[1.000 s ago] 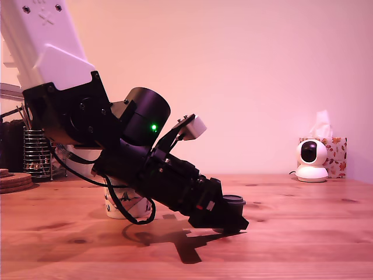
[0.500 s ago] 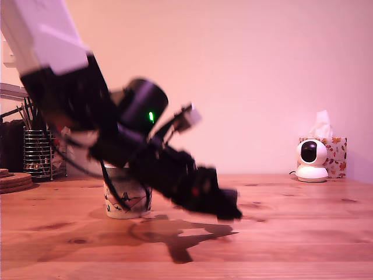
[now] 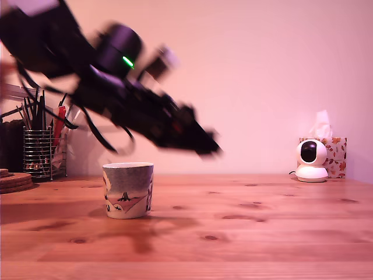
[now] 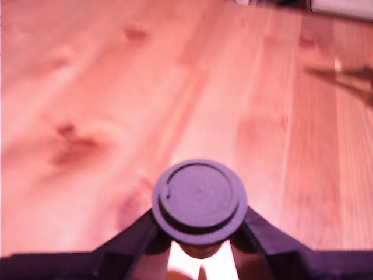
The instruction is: Pick up the coffee capsules on the table and drop them inside the coffee cup
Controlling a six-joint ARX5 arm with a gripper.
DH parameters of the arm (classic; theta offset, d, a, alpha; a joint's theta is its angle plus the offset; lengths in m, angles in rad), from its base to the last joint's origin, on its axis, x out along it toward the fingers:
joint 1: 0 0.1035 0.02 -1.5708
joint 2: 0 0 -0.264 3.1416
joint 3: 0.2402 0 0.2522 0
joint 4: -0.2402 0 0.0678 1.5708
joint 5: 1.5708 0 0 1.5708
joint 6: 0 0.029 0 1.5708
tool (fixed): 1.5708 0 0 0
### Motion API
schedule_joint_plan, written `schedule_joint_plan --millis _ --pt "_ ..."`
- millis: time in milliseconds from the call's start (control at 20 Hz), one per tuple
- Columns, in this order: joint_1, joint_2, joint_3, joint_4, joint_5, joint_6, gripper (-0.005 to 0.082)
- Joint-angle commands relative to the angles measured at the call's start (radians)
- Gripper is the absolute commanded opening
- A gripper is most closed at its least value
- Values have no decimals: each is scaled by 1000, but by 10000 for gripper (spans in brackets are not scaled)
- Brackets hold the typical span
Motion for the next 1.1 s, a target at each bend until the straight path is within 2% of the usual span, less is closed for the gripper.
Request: schedule_joint_plan --millis 0,200,300,450,550,700,950,1050 --pt "35 -25 -1 -1 1 -8 146" --pt "111 -30 -1 -48 2 -36 146" --pt "137 -31 -1 -62 1 -39 146" --pt "166 -36 -1 -104 1 -70 146" --pt "182 -45 0 -163 -1 -68 148" --pt "215 -60 -1 -231 -34 -50 149" --pt "253 -80 -1 -275 -89 -49 151" --pt "255 -80 -1 -276 -90 -49 151"
